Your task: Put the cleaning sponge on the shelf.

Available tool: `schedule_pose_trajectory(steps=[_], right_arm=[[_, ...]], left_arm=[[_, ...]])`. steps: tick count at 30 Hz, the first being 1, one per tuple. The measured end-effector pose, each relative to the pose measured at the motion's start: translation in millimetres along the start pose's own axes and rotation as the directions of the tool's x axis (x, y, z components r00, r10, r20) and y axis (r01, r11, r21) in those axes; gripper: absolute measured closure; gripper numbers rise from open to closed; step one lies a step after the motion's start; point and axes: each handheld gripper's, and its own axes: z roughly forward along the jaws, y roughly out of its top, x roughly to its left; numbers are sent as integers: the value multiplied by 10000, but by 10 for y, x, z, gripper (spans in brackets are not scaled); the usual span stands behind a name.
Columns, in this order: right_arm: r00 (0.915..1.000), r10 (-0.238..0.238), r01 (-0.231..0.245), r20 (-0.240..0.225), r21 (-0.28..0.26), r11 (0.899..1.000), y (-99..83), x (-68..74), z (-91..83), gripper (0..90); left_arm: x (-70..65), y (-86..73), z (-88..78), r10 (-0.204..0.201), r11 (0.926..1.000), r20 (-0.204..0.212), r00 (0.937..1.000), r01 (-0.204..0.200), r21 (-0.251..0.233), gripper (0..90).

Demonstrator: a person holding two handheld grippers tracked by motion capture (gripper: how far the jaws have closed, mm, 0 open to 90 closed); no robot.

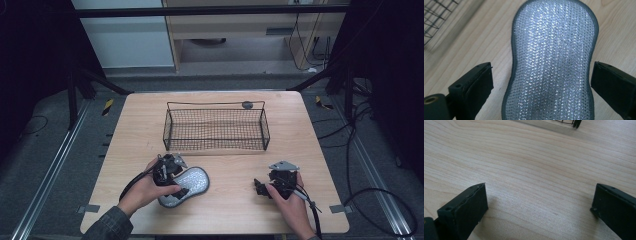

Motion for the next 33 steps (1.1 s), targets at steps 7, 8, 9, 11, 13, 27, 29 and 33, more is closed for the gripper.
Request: schedule_pose_trajectory(steps=[7,8,9,11,13,27,29,33], right_arm=[[10000,-23,23,-32,8,10000,-1,-2,-3,4],[10000,-26,26,-31,7,10000,-1,-2,-3,4],[10000,-28,28,-33,7,10000,-1,-3,-3,4],[10000,-27,27,-32,7,10000,-1,-2,-3,4],[10000,-26,26,-32,8,10000,-1,-2,-3,4],[10000,-20,20,-59,22,10000,-3,-1,-6,4],[10000,-26,26,-58,22,10000,-3,-2,-5,4],[10000,-28,28,-62,22,10000,-3,-2,-6,4]], left_arm=[[-33,9,100,-11,9984,142,9999,3,560,39],[-47,17,125,91,9975,179,9998,-104,702,37],[-56,22,140,93,9972,158,9998,-105,741,38],[-59,28,149,145,9968,146,9998,-156,786,39],[-54,47,182,128,9970,108,9999,-136,756,37],[4,55,318,-103,9971,295,9995,80,760,17],[12,51,330,-205,9974,324,9993,182,699,2],[22,50,322,-261,9978,325,9991,241,615,15]])
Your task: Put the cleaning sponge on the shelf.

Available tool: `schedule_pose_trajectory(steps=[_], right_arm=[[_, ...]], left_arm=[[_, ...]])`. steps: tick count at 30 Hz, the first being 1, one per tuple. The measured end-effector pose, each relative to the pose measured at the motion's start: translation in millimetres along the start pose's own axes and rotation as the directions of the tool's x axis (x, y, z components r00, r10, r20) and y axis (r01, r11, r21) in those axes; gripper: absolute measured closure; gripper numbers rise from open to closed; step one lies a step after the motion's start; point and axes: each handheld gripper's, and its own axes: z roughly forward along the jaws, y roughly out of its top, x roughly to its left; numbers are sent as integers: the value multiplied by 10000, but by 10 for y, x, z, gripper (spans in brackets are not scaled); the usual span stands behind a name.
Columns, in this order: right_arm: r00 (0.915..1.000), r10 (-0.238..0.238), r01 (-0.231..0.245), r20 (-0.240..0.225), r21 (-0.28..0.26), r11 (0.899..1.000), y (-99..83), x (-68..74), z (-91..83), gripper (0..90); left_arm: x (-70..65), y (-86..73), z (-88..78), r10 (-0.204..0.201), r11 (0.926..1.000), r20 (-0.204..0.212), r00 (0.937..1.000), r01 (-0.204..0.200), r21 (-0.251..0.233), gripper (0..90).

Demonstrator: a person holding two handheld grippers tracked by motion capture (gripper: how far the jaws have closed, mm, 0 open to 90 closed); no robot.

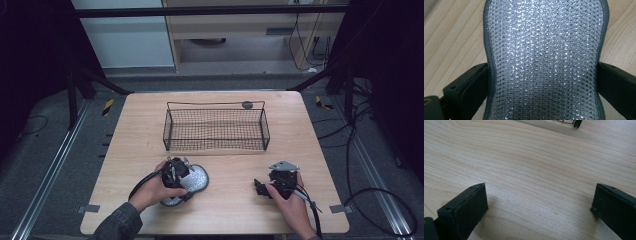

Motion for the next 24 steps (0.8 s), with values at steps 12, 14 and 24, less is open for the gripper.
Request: schedule_pose_trajectory(steps=[12,14,24], right_arm=[[10000,-1,1,-2,0,10000,0,0,0,4],[10000,38,-38,-35,8,10000,1,2,-3,4],[10000,37,-37,-30,12,10000,1,2,-3,4]], left_arm=[[-2,11,-122,189,9996,-286,9994,-196,-225,70],[-2,18,-171,306,9990,-385,9988,-318,-309,70],[2,56,-363,831,9933,-917,9923,-899,-729,73]])
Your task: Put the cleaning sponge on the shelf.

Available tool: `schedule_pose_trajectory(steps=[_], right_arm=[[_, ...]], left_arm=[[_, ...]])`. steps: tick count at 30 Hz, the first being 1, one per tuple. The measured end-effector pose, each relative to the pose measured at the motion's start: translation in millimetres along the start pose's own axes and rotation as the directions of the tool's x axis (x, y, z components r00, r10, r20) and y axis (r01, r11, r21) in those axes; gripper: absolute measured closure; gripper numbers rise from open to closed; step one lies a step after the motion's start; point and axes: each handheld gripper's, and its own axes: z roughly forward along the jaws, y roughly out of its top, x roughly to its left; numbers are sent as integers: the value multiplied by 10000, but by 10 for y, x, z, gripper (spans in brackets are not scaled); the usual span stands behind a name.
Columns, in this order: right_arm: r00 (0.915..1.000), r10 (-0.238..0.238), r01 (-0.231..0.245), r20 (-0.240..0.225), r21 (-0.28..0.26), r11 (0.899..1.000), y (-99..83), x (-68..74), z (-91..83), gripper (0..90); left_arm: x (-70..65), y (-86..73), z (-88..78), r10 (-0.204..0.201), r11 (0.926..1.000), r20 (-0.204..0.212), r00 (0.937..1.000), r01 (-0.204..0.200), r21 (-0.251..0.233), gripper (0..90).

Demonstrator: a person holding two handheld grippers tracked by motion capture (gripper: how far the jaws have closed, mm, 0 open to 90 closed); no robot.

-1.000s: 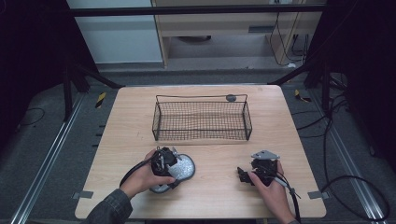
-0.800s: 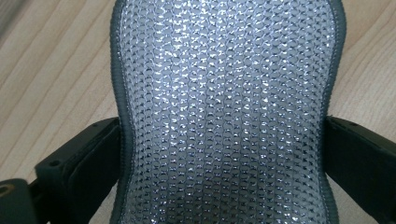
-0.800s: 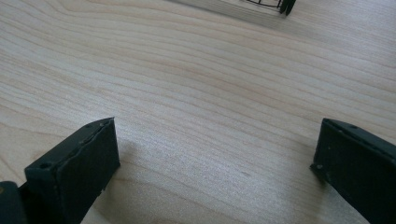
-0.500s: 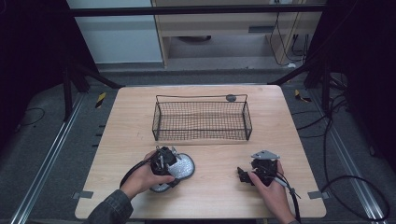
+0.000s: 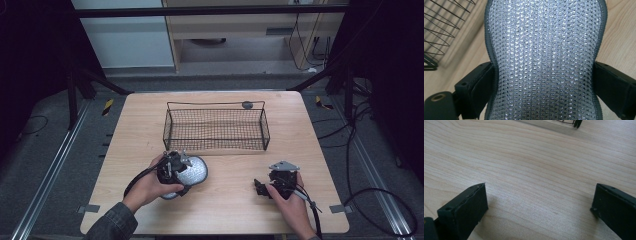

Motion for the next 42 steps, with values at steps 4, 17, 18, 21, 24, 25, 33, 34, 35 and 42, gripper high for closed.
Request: schedule_pose_trajectory(steps=[4,17,18,21,24,25,33,34,35,42], right_arm=[[10000,-40,40,29,-9,10000,-1,-2,2,4],[10000,-56,56,-5,-9,10000,1,-4,5,4],[10000,-69,69,-3,-17,10000,2,-5,5,4],[10000,-72,72,-4,-19,10000,1,-5,5,4],[10000,-63,63,-7,-8,10000,1,-5,4,4],[10000,-63,63,-7,-8,10000,1,-5,4,4],[10000,-77,77,-8,-20,10000,1,-6,5,4],[10000,-74,74,-9,-20,10000,1,-6,5,4],[10000,-78,78,-7,-21,10000,1,-6,5,4],[10000,-60,60,-11,-11,10000,1,-5,4,4]], left_arm=[[14,16,-81,252,9996,-327,9991,-255,-83,74],[82,209,-311,973,9950,-1269,9871,-991,-77,77],[87,227,-330,1066,9940,-1323,9855,-1089,-101,77],[95,251,-359,1093,9935,-1405,9840,-1125,-148,79],[116,298,-403,1233,9919,-1572,9798,-1266,-115,82],[116,298,-403,1233,9919,-1572,9798,-1266,-115,82],[135,396,-524,1477,9879,-1825,9720,-1537,-190,87],[142,402,-533,1482,9879,-1843,9716,-1542,-185,87],[142,402,-533,1482,9879,-1843,9716,-1542,-185,87],[175,440,-577,1549,9868,-1961,9683,-1613,-168,87]])
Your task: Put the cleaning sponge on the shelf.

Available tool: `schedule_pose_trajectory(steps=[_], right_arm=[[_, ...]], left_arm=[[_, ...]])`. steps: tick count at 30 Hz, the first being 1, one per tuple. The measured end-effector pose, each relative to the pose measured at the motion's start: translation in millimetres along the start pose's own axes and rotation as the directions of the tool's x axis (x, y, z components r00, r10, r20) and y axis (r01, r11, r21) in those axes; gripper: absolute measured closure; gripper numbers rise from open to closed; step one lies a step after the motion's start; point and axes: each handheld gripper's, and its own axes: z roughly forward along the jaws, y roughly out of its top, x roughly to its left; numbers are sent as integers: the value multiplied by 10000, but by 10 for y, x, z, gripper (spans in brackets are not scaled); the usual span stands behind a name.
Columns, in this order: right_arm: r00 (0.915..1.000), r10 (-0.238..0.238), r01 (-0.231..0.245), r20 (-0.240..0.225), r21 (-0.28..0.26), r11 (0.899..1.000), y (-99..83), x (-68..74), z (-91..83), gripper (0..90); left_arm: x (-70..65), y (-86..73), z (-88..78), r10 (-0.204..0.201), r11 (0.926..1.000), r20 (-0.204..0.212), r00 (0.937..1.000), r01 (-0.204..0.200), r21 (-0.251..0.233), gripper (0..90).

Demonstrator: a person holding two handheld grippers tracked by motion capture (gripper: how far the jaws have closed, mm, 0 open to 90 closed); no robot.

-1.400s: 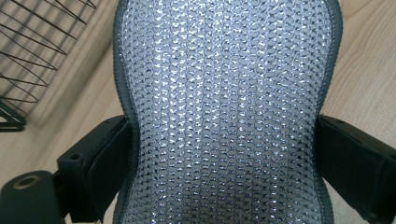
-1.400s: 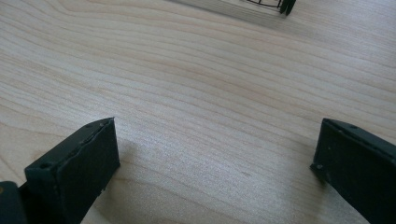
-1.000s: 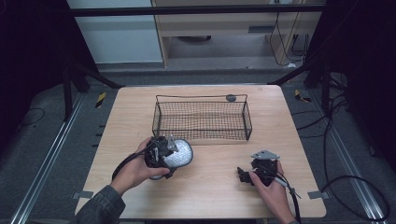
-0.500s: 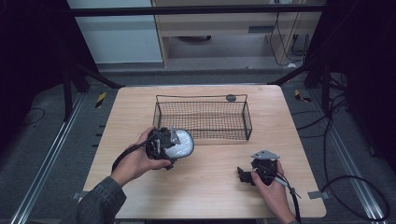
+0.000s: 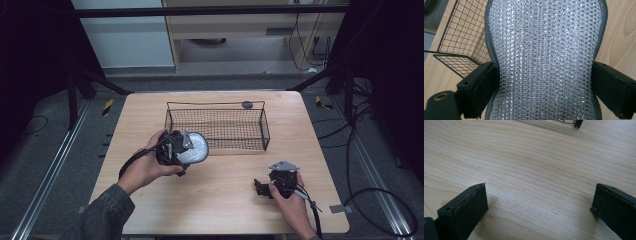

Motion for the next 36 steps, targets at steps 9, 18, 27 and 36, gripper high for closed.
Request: schedule_pose_trajectory(steps=[9,18,27,36], right_arm=[[10000,7,-7,-2,0,10000,0,0,0,4],[10000,-2,2,1,2,10000,0,0,0,4],[10000,1,-1,4,0,10000,0,0,0,4],[10000,25,-25,-11,9,10000,0,1,-1,4]], left_arm=[[128,91,-82,113,9998,-325,9994,-118,-167,87],[223,150,-90,85,9994,-473,9988,-101,-318,87],[358,184,-79,111,9997,-699,9975,-125,-191,87],[615,294,-80,110,9997,-1085,9940,-134,-213,87]])
